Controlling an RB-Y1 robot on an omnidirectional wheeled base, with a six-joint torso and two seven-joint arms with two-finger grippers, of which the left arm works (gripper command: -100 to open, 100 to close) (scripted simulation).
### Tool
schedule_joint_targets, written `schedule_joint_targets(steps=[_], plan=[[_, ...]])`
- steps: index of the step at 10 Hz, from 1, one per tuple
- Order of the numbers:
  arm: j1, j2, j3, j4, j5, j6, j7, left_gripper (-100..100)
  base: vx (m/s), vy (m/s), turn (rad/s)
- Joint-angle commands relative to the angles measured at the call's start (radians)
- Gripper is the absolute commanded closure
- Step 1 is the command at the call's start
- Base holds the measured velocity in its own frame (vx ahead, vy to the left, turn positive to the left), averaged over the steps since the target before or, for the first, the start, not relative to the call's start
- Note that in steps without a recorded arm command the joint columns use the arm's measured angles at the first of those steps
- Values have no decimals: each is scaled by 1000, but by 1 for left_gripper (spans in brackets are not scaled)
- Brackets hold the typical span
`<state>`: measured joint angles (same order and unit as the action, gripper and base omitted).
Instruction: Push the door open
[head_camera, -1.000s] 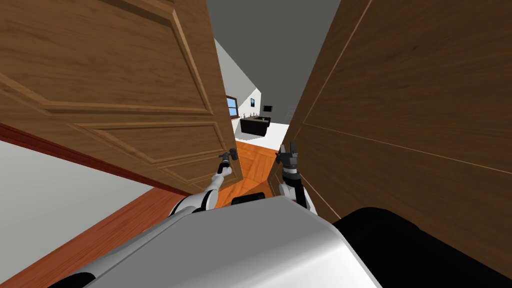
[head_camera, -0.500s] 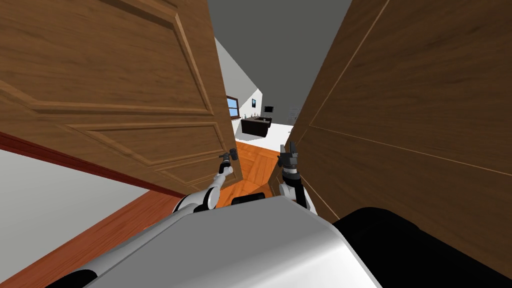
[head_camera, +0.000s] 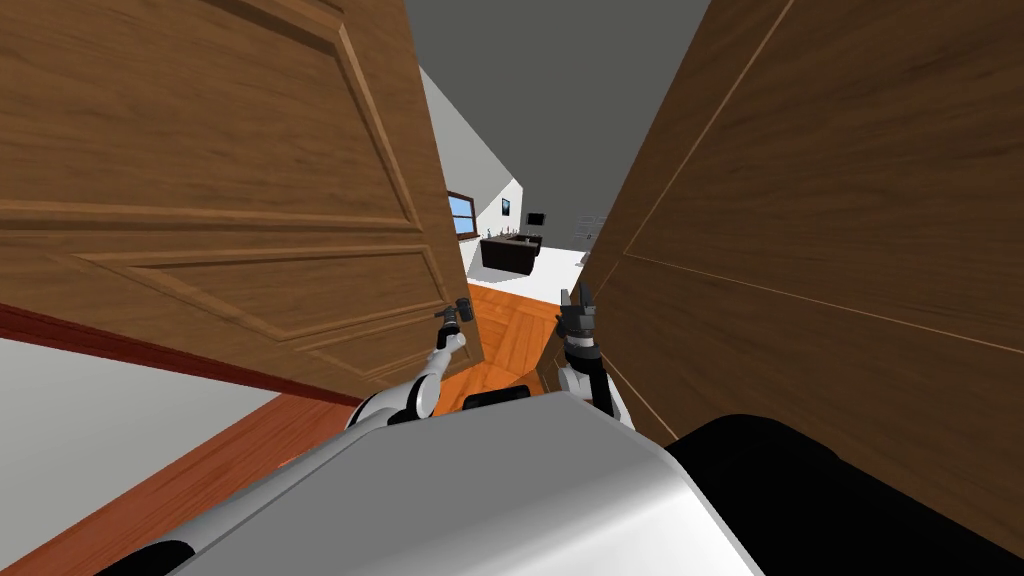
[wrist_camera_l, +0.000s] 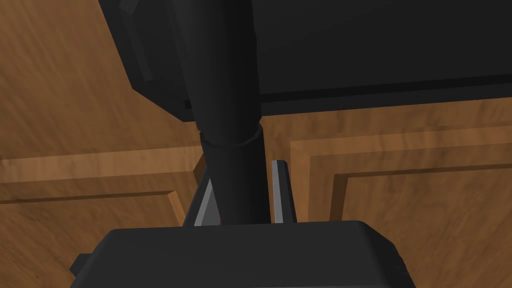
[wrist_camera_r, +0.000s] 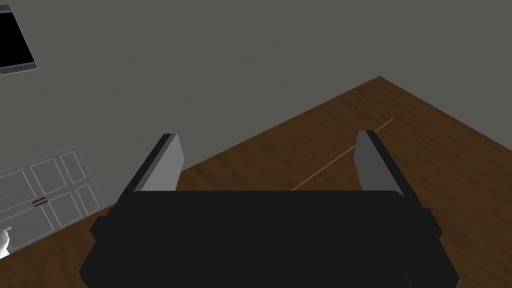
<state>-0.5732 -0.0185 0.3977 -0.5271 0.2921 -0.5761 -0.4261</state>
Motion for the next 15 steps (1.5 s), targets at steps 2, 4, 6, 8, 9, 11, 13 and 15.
schedule_joint_targets(steps=[2, 4, 6, 8, 9, 11, 13, 15], plan=[[-28, 29, 33, 26, 29, -40, -41, 100, 88, 44, -89], [-28, 29, 33, 25, 29, -40, -41, 100, 48, 11, -13], [-38, 36, 61, 40, 53, -67, -74, 100, 61, 14, -88], [-38, 36, 61, 45, 53, -67, -74, 100, 22, 15, -6], [-38, 36, 61, 40, 53, -67, -74, 100, 1, -2, 12], [-38, 36, 61, 40, 53, -67, -74, 100, -2, -3, -2], [-49, 38, 90, 55, 79, -95, -109, 100, 64, 27, -92], [-55, 38, 105, 63, 93, -110, -127, 100, 68, 23, -49]])
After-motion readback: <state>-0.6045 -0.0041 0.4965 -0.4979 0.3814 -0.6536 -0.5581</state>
